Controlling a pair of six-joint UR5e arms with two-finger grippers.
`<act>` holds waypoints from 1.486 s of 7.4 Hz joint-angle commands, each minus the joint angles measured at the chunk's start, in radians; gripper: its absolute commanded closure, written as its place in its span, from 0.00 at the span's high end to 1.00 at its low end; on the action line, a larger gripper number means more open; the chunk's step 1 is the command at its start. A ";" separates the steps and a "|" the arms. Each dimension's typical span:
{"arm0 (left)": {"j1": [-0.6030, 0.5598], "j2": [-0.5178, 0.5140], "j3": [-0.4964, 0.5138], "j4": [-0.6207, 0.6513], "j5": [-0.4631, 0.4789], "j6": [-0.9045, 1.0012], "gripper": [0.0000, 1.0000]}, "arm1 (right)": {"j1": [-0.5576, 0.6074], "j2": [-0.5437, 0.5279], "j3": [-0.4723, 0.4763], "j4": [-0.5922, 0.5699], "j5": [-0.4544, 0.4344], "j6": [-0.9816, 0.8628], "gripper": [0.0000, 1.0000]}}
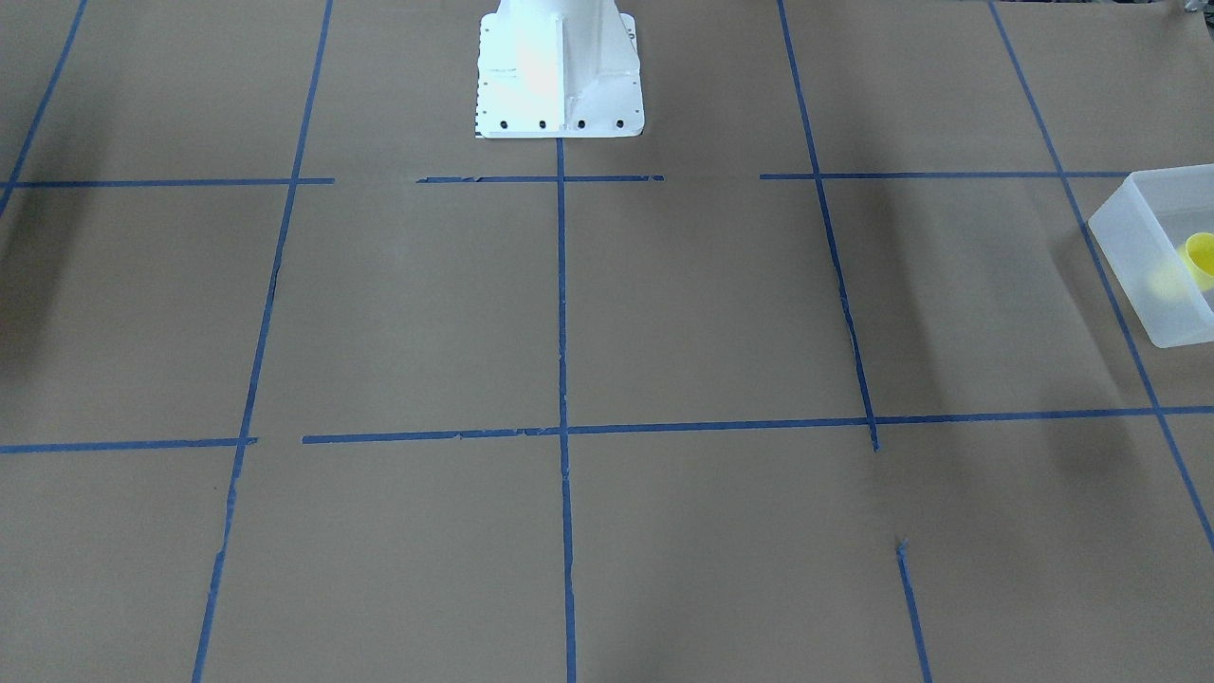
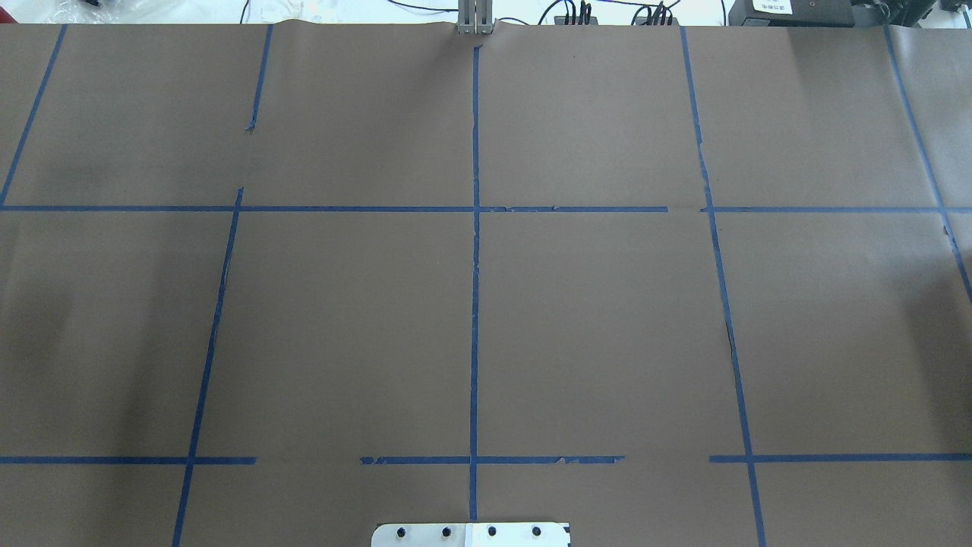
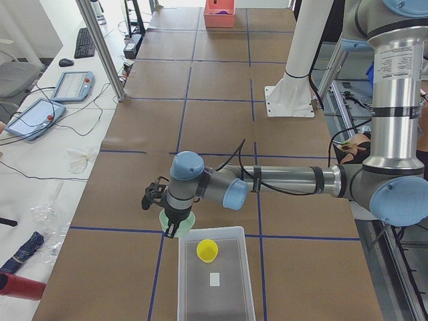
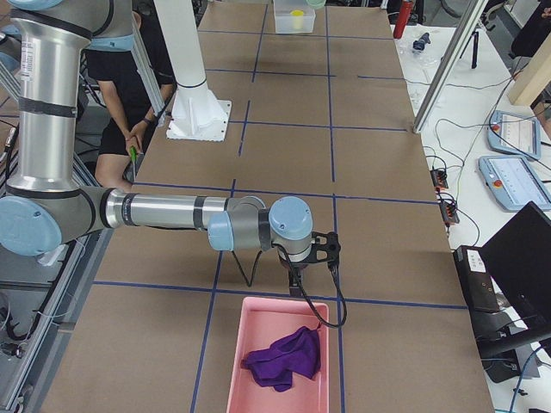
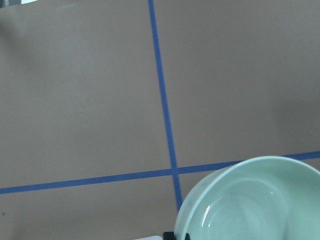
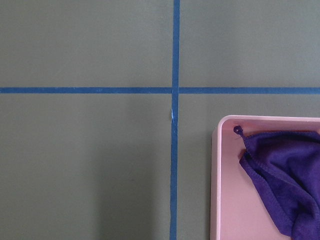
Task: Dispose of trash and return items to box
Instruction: 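Lower the green bowl into the clear bin and release it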
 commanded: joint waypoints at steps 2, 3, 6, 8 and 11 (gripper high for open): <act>-0.062 0.104 0.100 -0.058 0.033 0.177 0.00 | 0.000 -0.002 0.030 -0.007 -0.004 0.007 1.00; -0.088 0.128 0.119 -0.109 0.059 0.191 0.00 | 0.000 -0.003 0.031 -0.007 -0.001 0.007 1.00; -0.181 0.132 0.174 -0.116 0.112 0.286 0.00 | 0.000 -0.003 0.033 -0.004 0.001 0.007 1.00; -0.181 0.121 0.184 -0.114 0.112 0.280 1.00 | 0.000 -0.002 0.033 -0.001 0.002 0.007 1.00; -0.181 0.115 0.179 -0.114 0.112 0.253 1.00 | 0.000 -0.002 0.036 -0.001 0.002 0.007 1.00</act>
